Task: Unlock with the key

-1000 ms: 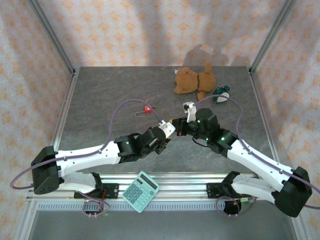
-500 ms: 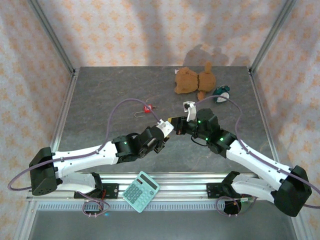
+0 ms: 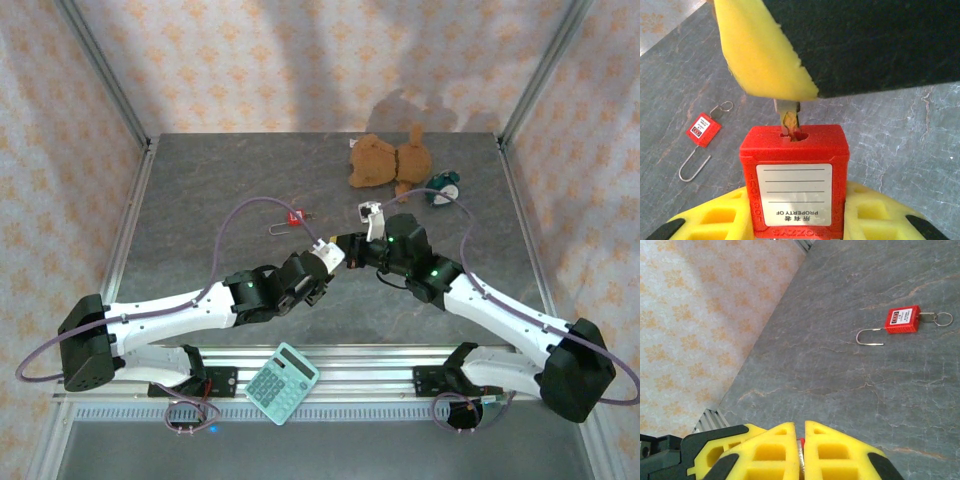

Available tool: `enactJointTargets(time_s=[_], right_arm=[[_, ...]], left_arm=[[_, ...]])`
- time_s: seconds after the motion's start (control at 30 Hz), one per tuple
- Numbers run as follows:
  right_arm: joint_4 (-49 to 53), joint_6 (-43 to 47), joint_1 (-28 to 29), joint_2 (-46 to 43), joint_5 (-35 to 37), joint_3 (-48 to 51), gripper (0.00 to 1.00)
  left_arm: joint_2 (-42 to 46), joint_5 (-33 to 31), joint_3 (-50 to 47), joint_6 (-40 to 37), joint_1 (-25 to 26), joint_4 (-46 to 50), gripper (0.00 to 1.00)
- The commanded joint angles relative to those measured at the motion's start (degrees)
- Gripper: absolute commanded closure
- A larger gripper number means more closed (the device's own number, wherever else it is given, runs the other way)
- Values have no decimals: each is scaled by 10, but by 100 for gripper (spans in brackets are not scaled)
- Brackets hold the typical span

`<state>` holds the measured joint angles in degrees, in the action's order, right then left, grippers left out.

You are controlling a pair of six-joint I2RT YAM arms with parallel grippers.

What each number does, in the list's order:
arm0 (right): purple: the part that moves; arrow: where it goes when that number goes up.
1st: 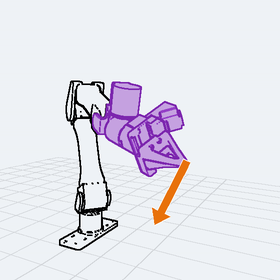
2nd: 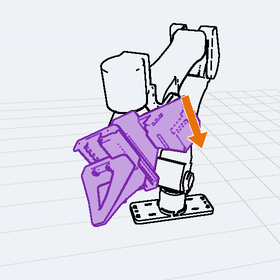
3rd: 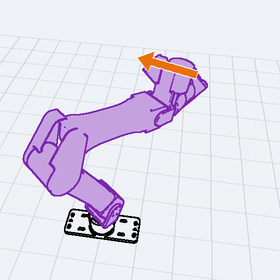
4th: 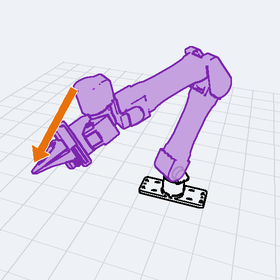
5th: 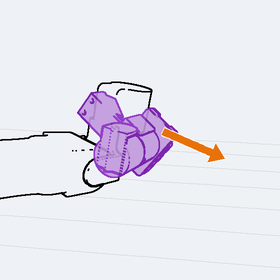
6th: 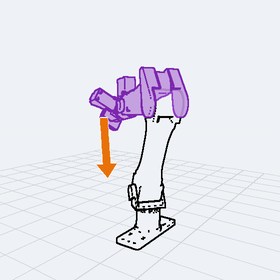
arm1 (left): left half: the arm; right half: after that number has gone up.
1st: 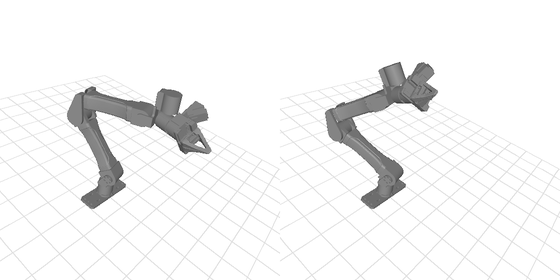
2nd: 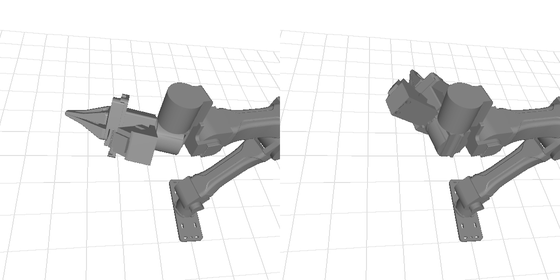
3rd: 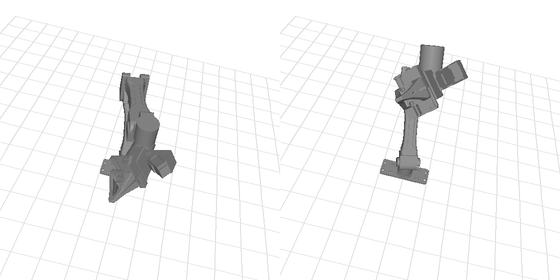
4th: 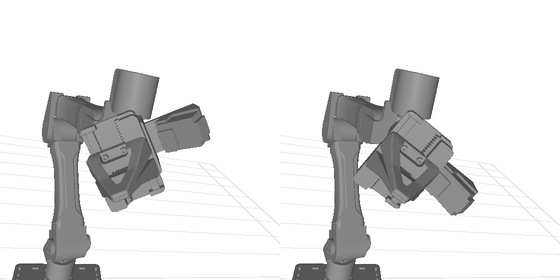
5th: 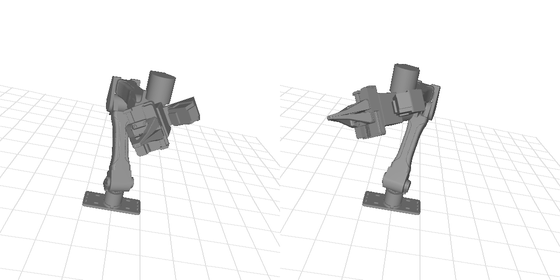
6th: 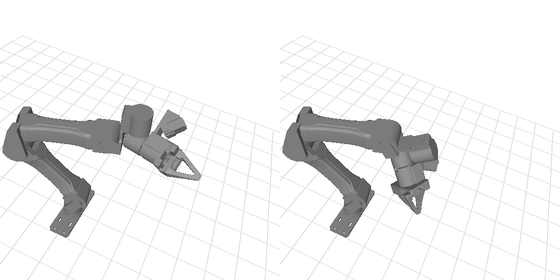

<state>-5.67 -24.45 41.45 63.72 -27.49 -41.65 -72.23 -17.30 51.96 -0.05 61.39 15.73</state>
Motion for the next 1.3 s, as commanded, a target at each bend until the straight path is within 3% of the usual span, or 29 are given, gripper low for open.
enactJointTargets(time_s=[0.0, 0.3, 0.77, 1.27], right_arm=[[56, -18, 21, 11, -102, 33, 93], [30, -59, 23, 2, -114, 64, 93], [140, 6, 43, -17, -56, 14, 92], [194, -10, -5, -87, 27, -39, 73]], left_arm=[[26, -14, 34, -20, 6, -231, 71], [23, -31, 33, -23, 5, -279, 72], [2, -8, 49, -25, 4, -247, 72], [-6, 15, -27, 37, 9, -193, 72]])
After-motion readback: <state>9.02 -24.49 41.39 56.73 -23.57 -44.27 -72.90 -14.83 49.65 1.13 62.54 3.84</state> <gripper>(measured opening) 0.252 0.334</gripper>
